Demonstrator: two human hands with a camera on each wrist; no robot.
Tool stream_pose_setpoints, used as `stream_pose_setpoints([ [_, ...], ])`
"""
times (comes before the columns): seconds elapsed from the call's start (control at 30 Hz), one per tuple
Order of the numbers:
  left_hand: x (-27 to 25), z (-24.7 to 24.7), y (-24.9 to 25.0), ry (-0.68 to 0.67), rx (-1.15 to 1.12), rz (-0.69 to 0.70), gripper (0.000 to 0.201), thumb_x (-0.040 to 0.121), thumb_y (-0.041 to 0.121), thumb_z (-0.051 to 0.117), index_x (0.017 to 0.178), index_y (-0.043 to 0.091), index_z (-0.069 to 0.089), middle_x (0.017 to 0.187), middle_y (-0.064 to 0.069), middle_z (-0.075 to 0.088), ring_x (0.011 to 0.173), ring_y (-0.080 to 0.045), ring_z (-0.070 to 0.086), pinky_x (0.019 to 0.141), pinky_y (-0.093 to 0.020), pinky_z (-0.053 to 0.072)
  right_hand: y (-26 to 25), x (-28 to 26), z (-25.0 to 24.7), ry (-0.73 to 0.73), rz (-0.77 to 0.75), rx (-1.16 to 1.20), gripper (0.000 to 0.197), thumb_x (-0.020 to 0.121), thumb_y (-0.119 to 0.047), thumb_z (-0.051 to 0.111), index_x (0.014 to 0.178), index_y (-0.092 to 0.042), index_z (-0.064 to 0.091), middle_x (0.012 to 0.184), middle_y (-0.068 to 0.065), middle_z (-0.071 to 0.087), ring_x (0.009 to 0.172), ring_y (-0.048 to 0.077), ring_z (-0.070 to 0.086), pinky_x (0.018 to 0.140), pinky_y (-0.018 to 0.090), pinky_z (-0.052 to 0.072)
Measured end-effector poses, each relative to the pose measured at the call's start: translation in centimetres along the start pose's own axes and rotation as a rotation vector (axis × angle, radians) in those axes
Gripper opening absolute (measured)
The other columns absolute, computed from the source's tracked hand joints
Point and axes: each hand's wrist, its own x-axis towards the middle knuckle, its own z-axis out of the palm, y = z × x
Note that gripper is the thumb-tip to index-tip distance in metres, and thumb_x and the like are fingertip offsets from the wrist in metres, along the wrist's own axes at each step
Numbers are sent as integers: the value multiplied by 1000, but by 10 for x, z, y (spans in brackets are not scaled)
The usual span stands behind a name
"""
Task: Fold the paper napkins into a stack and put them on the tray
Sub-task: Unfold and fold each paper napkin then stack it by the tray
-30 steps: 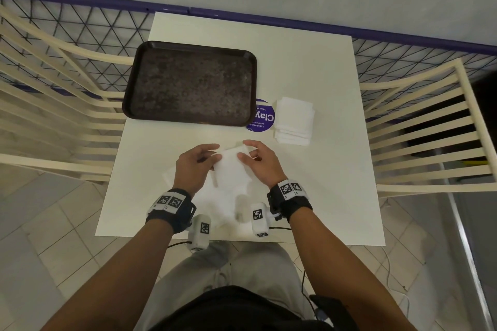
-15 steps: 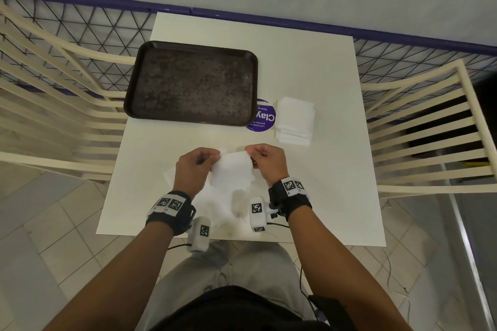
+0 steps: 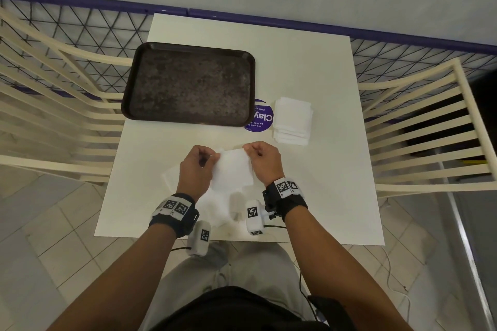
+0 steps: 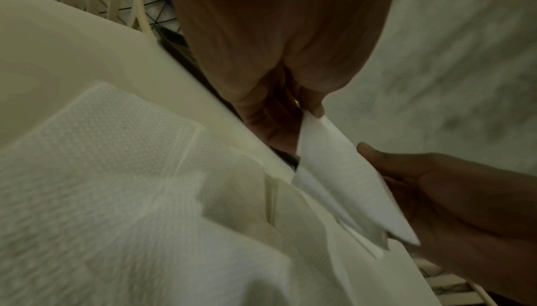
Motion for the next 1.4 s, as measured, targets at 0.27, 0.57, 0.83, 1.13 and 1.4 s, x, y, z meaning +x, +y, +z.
stream_pose_setpoints([
  [0.27, 3, 11, 4, 39, 10, 37, 7, 104, 19, 60, 104, 14, 55, 94, 6, 62, 79, -12, 60, 69, -26, 49, 2, -6, 3, -145, 55, -110, 33, 90, -44, 71, 103, -13, 70, 97, 0, 72, 93, 24, 66, 89, 38, 54],
  [0.57, 11, 18, 4, -59, 39, -62, 15, 106, 33, 55, 107, 18, 58, 85, -2, 72, 63, -18, 63, 62, -29, 55, -14, 39, -55, 118, 33, -92, 31, 92, -24, 73, 69, -21, 53, 74, -2, 60, 70, 16, 56, 60, 16, 51],
  [0.83, 9, 11, -32, -174, 240, -159, 8, 102, 28, 58, 101, 23, 64, 89, 4, 74, 82, -20, 69, 72, -39, 60, -11, 125, -121, 356, 112, -272, 26, 91, -31, 70, 87, -5, 66, 88, 12, 68, 84, 28, 59, 82, 31, 49],
  [1.13, 15, 20, -40, -282, 557, 74, 20, 93, 25, 72, 113, 24, 76, 115, 3, 65, 107, -20, 54, 93, -41, 52, 8, 117, -116, 509, 134, -337, 42, 87, -35, 73, 123, -21, 57, 125, 9, 57, 118, 29, 52, 99, 42, 45],
  [1.4, 14, 30, -36, -336, 734, 202, 10, 87, 36, 79, 95, 30, 80, 114, 0, 57, 106, -23, 48, 93, -43, 49, 25, 40, -64, 475, -206, -254, 23, 83, -12, 63, 104, -20, 62, 90, -1, 57, 92, 19, 51, 84, 37, 47],
])
